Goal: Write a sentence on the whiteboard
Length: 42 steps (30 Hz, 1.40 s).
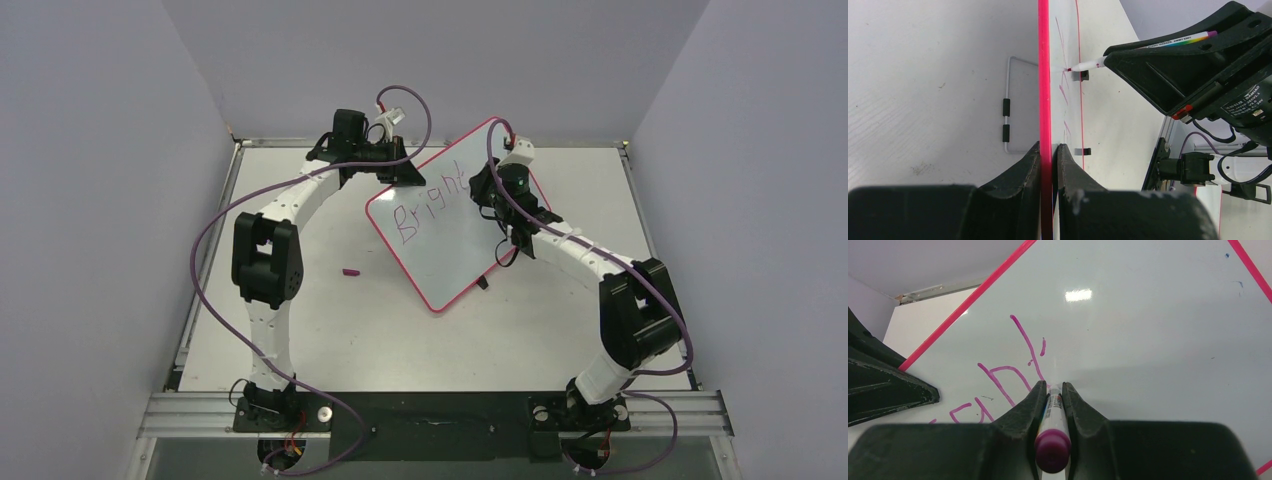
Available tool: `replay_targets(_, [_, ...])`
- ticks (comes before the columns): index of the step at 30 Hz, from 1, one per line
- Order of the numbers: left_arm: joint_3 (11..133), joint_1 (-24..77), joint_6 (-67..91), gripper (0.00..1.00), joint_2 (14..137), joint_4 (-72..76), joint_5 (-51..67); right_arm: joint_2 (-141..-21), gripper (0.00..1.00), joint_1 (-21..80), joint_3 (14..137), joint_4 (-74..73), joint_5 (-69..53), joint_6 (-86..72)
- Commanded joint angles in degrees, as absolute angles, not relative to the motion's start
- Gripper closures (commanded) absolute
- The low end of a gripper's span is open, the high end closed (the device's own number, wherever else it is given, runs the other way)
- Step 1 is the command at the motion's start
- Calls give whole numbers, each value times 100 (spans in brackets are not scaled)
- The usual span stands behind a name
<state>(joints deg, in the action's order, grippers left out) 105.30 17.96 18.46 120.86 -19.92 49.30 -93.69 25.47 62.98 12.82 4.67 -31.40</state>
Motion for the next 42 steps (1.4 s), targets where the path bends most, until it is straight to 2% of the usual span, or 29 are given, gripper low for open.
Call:
replay_targets(1, [10512, 1969, 1371, 100, 11681, -1819, 5020, -9284, 100, 2457, 6415, 1081, 609, -3098])
replay_targets(14, [10503, 1969, 1363, 100, 11670, -1819, 5024, -9579, 100, 2342, 7478, 668, 602, -2720])
replay_targets(30, [10460, 1968, 1366, 100, 11557, -1793, 5023, -7440, 100, 2379, 5969, 700, 739, -2794])
replay_targets(42, [10408, 1960, 1455, 100, 11495, -1642, 5021, -6617, 100, 2406, 5127, 358, 560, -2659])
